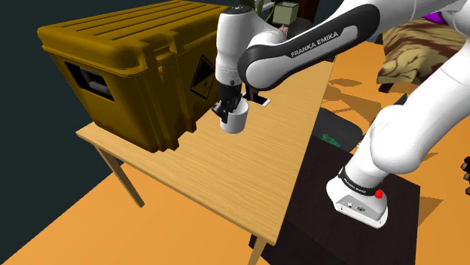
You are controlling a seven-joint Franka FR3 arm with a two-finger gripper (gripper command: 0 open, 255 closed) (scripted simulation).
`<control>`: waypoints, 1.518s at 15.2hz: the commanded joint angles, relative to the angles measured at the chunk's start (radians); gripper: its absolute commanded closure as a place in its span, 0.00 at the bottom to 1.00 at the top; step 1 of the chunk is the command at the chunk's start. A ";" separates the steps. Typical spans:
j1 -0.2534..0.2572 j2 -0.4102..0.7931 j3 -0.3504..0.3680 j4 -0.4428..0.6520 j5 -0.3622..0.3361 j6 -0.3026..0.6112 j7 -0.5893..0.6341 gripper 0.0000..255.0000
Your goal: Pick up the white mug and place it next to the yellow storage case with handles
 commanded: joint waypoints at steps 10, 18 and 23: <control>-0.005 0.078 0.010 -0.076 -0.036 0.151 0.033 1.00; -0.006 0.103 0.012 -0.092 -0.050 0.190 0.045 1.00; -0.006 0.103 0.012 -0.092 -0.050 0.190 0.045 0.00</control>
